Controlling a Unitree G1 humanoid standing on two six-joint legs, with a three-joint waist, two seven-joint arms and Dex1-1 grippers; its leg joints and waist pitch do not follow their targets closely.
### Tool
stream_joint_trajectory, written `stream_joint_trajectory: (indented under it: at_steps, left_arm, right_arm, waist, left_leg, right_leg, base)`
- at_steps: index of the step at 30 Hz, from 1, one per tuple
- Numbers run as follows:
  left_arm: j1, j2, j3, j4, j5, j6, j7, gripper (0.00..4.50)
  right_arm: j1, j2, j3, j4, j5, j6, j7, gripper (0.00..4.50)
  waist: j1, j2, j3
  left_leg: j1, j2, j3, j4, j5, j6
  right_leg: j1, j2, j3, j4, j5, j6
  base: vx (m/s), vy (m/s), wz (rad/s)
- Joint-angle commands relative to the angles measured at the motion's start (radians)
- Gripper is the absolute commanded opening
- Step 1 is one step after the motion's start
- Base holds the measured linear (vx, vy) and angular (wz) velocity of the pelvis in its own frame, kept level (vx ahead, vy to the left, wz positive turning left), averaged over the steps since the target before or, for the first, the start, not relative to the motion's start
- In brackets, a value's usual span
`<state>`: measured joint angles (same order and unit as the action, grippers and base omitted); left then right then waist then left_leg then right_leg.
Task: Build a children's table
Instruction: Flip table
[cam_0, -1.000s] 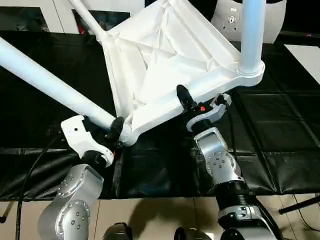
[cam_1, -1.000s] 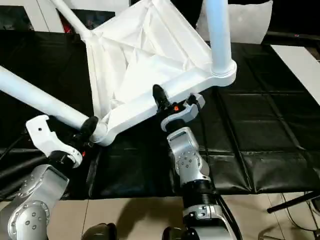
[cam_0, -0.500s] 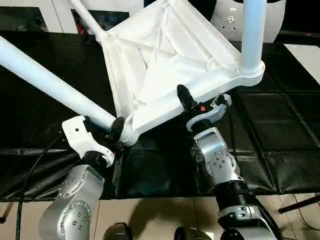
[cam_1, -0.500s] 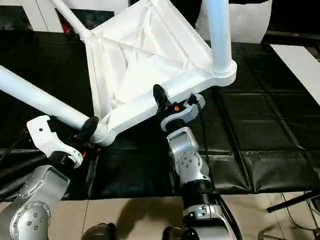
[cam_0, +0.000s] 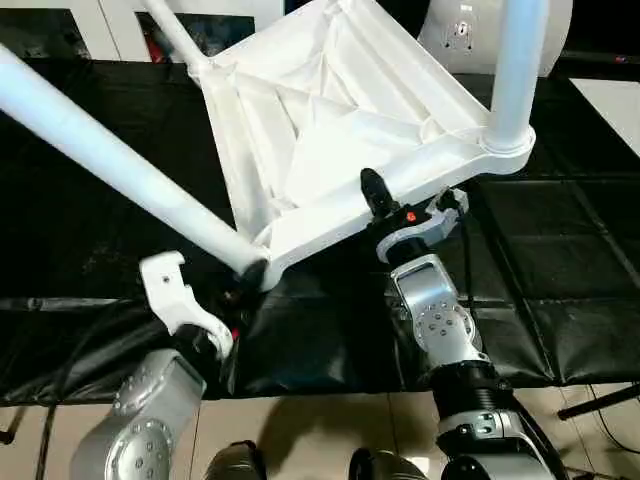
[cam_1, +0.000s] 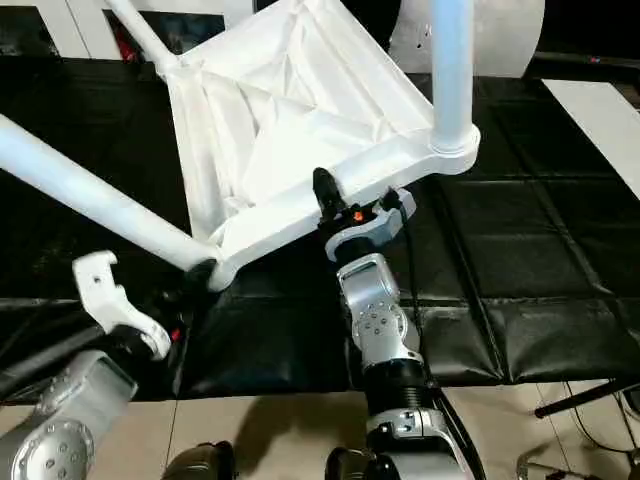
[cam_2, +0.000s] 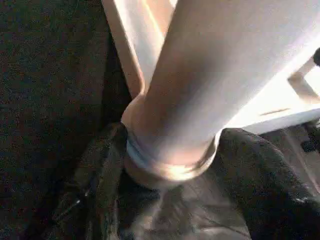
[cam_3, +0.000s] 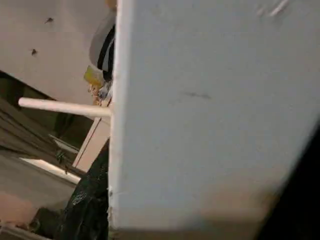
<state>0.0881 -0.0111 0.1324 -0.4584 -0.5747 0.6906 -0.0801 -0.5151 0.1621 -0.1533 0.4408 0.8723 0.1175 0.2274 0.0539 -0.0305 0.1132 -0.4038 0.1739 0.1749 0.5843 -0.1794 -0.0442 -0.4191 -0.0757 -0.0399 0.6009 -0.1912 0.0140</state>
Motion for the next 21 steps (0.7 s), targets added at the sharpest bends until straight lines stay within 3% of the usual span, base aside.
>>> stream_joint_trajectory:
  at_steps: [1, 6, 7, 8, 9, 10, 14, 15, 21]
  left_arm:
    - [0.032, 0.016, -0.027, -0.004, -0.024, 0.021, -0.036, 3.48]
    - [0.083, 0.072, -0.053, -0.036, -0.047, 0.028, -0.121, 3.74]
    - [0.118, 0.157, -0.102, -0.081, -0.027, 0.015, -0.21, 3.82]
    - [0.133, 0.214, -0.132, -0.112, 0.0, -0.007, -0.262, 3.82]
    - [0.138, 0.272, -0.15, -0.146, 0.027, -0.032, -0.308, 3.9]
    - [0.138, 0.276, -0.15, -0.149, 0.029, -0.034, -0.311, 3.94]
    - [0.103, 0.33, -0.137, -0.195, 0.035, -0.045, -0.34, 4.27]
    - [0.082, 0.365, -0.14, -0.218, 0.041, -0.039, -0.355, 4.27]
    - [0.013, 0.485, -0.163, -0.292, 0.04, -0.016, -0.418, 4.5]
  right_arm:
    - [-0.119, 0.082, -0.01, -0.113, -0.012, -0.047, 0.002, 1.94]
    - [-0.083, 0.05, 0.007, -0.176, -0.041, -0.043, -0.005, 1.94]
    - [-0.06, 0.023, 0.013, -0.221, -0.067, -0.045, -0.025, 1.94]
    - [-0.044, 0.004, 0.016, -0.252, -0.087, -0.045, -0.04, 1.94]
    - [-0.024, -0.024, 0.021, -0.293, -0.115, -0.04, -0.062, 1.94]
    - [-0.023, -0.027, 0.021, -0.297, -0.118, -0.04, -0.064, 1.93]
    - [0.006, -0.069, 0.025, -0.369, -0.149, -0.011, -0.102, 1.9]
    - [0.017, -0.087, 0.032, -0.4, -0.17, 0.007, -0.12, 1.9]
    - [0.059, -0.148, 0.051, -0.517, -0.27, 0.069, -0.192, 1.88]
  waist:
    - [-0.005, 0.014, -0.073]
    - [-0.006, 0.016, -0.074]
    - [-0.005, 0.018, -0.074]
    - [-0.007, 0.009, -0.074]
    - [-0.006, 0.016, -0.076]
    - [-0.008, 0.015, -0.072]
    - [-0.005, 0.016, -0.069]
    - [-0.009, 0.011, -0.068]
    - [-0.006, 0.011, -0.07]
  left_leg:
    - [0.028, 0.046, -0.005, -0.062, -0.075, 0.056]
    - [0.032, 0.046, -0.006, -0.061, -0.063, 0.037]
    - [0.032, 0.045, -0.006, -0.06, -0.051, 0.037]
    - [0.031, 0.045, -0.005, -0.06, -0.047, 0.041]
    - [0.03, 0.043, -0.007, -0.06, -0.034, 0.045]
    - [0.035, 0.042, -0.002, -0.058, -0.025, 0.043]
    - [0.036, 0.042, -0.002, -0.062, -0.047, 0.004]
    - [0.034, 0.04, -0.002, -0.062, -0.064, -0.005]
    - [0.036, 0.036, -0.002, -0.061, -0.096, -0.029]
  right_leg:
    - [0.055, -0.043, 0.036, -0.042, 0.061, -0.208]
    - [0.05, -0.039, 0.036, -0.042, 0.039, -0.188]
    - [0.05, -0.038, 0.035, -0.04, 0.058, -0.184]
    - [0.051, -0.037, 0.036, -0.041, 0.056, -0.179]
    - [0.052, -0.037, 0.034, -0.037, 0.052, -0.166]
    - [0.045, -0.032, 0.036, -0.036, 0.058, -0.157]
    - [0.047, -0.033, 0.039, -0.033, 0.044, -0.153]
    - [0.048, -0.032, 0.04, -0.035, 0.026, -0.145]
    - [0.045, -0.033, 0.042, -0.036, -0.042, -0.118]
  base:
    - [0.0, 0.0, 0.0]
    - [0.0, 0.0, 0.0]
    - [0.0, 0.0, 0.0]
    - [0.0, 0.0, 0.0]
    - [0.0, 0.0, 0.0]
    - [0.0, 0.0, 0.0]
    - [0.0, 0.0, 0.0]
    - [0.0, 0.0, 0.0]
    - [0.0, 0.0, 0.0]
